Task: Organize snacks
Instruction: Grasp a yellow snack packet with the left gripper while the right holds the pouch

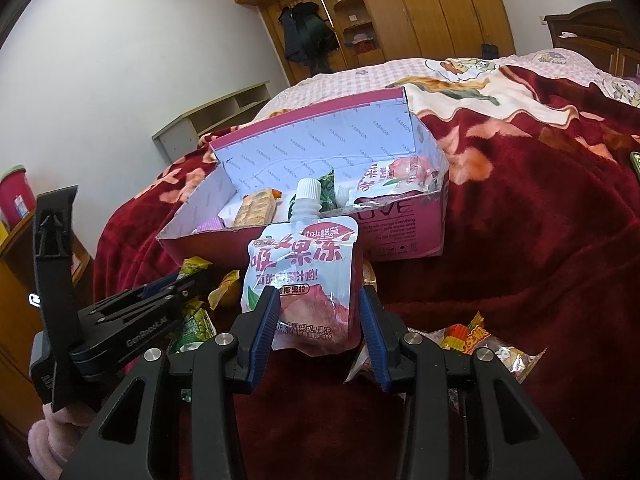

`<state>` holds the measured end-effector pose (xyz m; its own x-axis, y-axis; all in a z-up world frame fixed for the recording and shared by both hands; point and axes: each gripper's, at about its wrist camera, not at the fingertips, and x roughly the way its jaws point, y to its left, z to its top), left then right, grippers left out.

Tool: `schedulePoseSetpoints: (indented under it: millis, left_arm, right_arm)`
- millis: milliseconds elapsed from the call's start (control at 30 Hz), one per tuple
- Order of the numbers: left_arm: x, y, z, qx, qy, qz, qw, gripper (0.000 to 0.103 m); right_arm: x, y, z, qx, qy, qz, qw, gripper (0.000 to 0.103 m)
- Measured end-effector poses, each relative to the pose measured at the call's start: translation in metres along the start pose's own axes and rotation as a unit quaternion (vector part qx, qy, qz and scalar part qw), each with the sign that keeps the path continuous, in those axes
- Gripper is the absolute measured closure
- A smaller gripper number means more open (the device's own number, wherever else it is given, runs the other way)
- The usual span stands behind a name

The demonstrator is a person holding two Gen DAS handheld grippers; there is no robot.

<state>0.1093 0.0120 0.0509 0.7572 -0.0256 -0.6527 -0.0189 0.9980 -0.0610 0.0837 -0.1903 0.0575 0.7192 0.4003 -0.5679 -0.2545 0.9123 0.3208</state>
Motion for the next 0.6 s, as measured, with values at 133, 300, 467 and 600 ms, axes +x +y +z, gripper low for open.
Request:
schedulePoseSetpoints:
  millis: [133, 300, 467, 600]
  left_arm:
    - [-0.007, 0.008, -0.004, -0.008, -0.002, 0.013, 0.9999, 0.075]
    - [-0.005, 0.018, -0.007, -0.026, 0.003, 0.011, 0.9996, 0.075]
    - [-0.005, 0.018, -0.01, -0.028, -0.003, 0.009, 0.9996, 0.075]
    - [-0.004, 0.02, -0.013, -0.033, -0.006, 0.003, 0.9994, 0.075]
  right_arm:
    - [0.003, 0.001, -0.001, 0.001, 0.001, 0.009, 1.0, 0.061]
    - [0.01, 0.008, -0.003, -0.011, 0.007, 0.008, 1.0, 0.048]
    - [0.016, 0.012, -0.004, -0.016, 0.012, 0.007, 1.0, 0.047]
    - [0.021, 0.013, -0.004, -0.018, 0.011, 0.01, 1.0, 0.046]
